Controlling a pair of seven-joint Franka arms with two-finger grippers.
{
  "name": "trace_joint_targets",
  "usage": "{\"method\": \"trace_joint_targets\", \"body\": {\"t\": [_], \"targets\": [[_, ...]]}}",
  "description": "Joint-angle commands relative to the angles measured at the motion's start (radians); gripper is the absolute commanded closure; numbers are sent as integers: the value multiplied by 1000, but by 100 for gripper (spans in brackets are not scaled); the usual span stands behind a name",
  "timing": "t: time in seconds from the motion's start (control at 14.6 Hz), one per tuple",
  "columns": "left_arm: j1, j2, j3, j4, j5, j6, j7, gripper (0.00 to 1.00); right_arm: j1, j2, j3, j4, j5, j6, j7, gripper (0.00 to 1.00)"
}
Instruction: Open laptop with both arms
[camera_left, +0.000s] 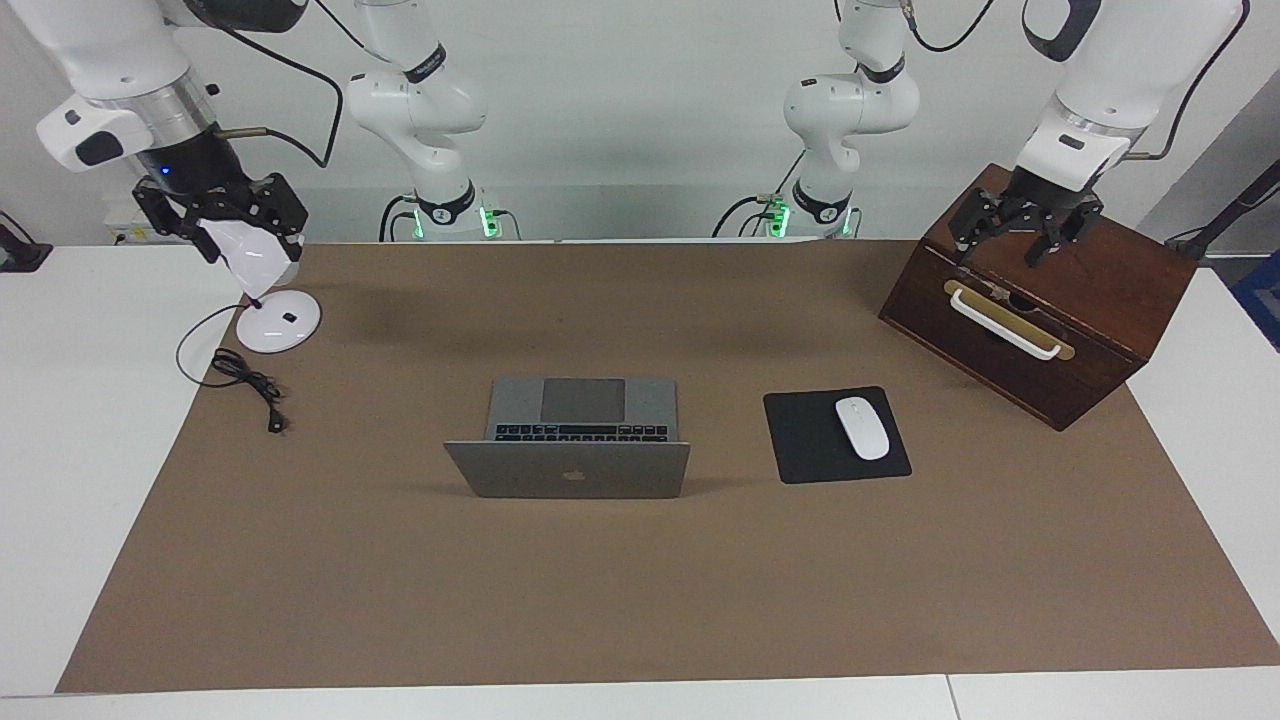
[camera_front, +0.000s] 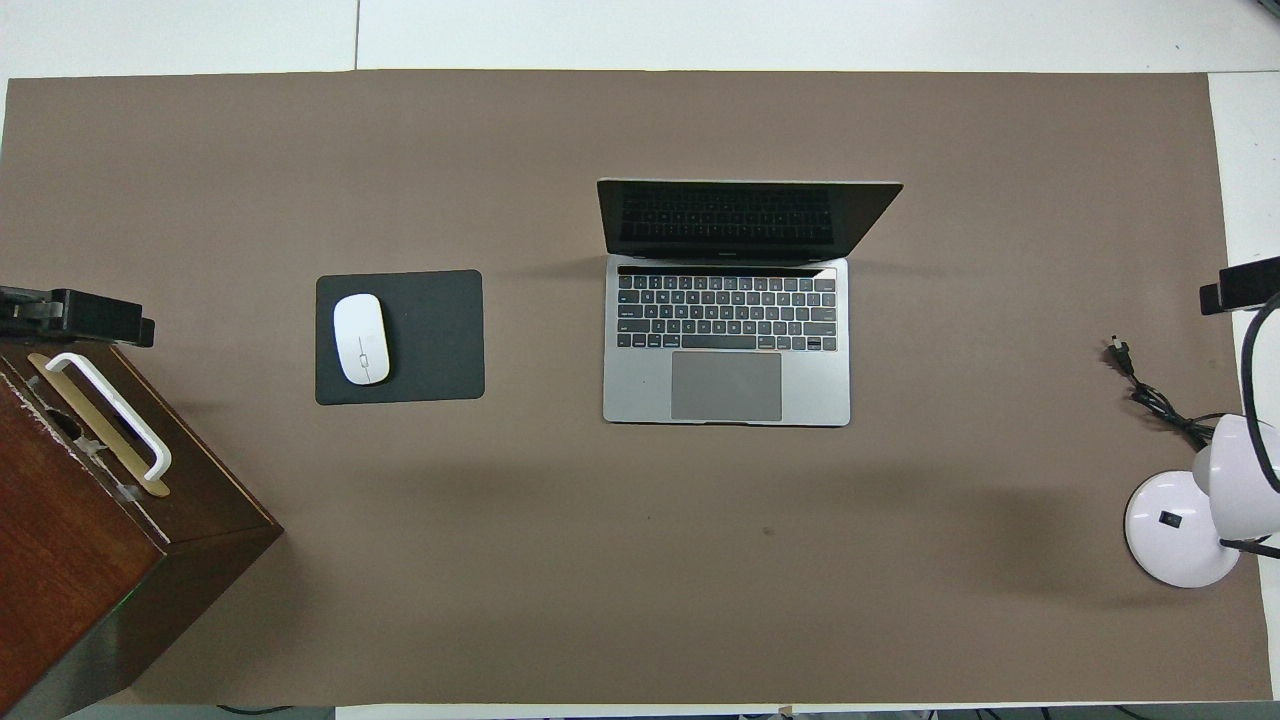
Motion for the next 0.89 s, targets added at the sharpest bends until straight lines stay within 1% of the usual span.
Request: {"method": "trace_joint_targets", "body": {"t": [0.0, 0.82], "targets": [[3, -24, 1, -28, 9, 4, -11, 0, -2, -13, -5, -8, 2, -12, -31, 0], [3, -24, 1, -25, 6, 8, -11, 0, -1, -13, -5, -21, 2, -3, -28, 0]]}}
